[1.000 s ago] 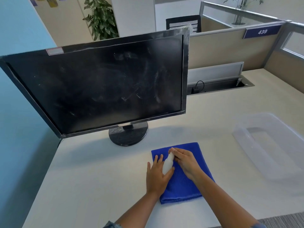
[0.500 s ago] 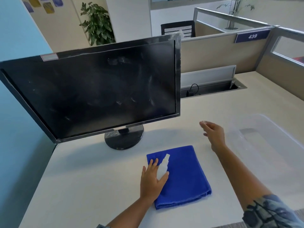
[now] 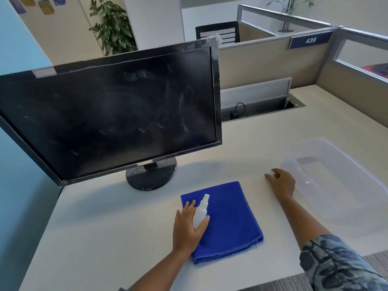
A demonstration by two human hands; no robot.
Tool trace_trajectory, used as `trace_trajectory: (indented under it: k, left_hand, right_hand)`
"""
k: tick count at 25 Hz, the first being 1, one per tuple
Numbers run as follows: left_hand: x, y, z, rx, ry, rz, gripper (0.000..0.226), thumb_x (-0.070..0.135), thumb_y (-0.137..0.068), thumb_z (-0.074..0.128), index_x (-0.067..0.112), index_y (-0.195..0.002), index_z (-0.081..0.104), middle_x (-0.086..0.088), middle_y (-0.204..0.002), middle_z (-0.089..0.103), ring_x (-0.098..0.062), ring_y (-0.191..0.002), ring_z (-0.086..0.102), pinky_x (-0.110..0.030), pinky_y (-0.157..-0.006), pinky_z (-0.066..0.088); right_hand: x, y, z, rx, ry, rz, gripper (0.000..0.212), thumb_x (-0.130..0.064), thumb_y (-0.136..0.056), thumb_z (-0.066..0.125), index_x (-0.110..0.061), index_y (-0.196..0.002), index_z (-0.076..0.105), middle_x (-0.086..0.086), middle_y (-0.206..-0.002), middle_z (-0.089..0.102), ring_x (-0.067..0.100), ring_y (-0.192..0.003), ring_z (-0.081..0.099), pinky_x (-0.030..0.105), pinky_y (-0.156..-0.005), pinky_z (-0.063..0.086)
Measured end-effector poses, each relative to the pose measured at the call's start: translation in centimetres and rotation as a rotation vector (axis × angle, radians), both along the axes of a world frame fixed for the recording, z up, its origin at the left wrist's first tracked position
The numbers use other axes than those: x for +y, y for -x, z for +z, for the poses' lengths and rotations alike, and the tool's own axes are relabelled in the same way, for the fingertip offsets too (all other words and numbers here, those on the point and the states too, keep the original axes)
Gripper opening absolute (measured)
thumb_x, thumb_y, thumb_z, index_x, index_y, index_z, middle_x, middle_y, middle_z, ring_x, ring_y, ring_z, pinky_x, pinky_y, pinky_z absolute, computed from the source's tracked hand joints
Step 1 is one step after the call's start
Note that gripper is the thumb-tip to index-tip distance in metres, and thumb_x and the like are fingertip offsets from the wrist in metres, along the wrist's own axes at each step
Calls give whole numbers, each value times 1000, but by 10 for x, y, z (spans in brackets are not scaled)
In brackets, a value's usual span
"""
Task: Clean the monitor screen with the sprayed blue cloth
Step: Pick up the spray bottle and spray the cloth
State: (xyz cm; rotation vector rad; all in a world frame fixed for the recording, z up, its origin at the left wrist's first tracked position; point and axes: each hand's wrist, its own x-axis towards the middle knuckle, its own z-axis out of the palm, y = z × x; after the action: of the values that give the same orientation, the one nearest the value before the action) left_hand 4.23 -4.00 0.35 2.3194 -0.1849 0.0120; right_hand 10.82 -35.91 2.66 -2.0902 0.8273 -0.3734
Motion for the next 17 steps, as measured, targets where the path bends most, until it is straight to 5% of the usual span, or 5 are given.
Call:
trace_trajectory:
  k: [4, 7, 11, 17]
  left_hand:
    - [-1, -1, 2, 38, 7, -2, 65, 59, -86, 49, 26, -140, 37, 12, -148, 35, -7, -141, 19, -37, -117, 7]
    - [-2, -4, 1, 91, 40, -1, 62, 57, -86, 51, 25, -138, 38, 11, -150, 32, -8, -142, 17, -38, -117, 3]
    - [-1, -10, 8, 179, 67, -22, 54, 54, -87, 53, 20, -129, 48, 6, -152, 31, -11, -143, 15, -43, -117, 2]
    - [-5, 3, 17, 99, 34, -11, 51, 57, -90, 42, 25, -128, 50, 2, -154, 27, -14, -145, 5, -45, -116, -3]
  right_hand:
    - [12, 7, 11, -69, 26, -33, 50, -16, -81, 75, -4, -126, 58, 20, -116, 58, 31, -95, 61, 37, -89, 47]
    - [53, 20, 27, -252, 116, -14, 34, -21, -87, 69, -10, -119, 62, 13, -100, 57, 19, -75, 57, 30, -71, 48]
    - [141, 58, 33, -228, -347, 341, 10, -35, -92, 59, -35, -86, 67, -9, -74, 65, 4, -67, 59, 16, -62, 46]
    - [201, 71, 24, -93, -851, 390, 25, -33, -92, 60, -11, -90, 71, 6, -83, 69, 16, -79, 61, 27, -68, 51]
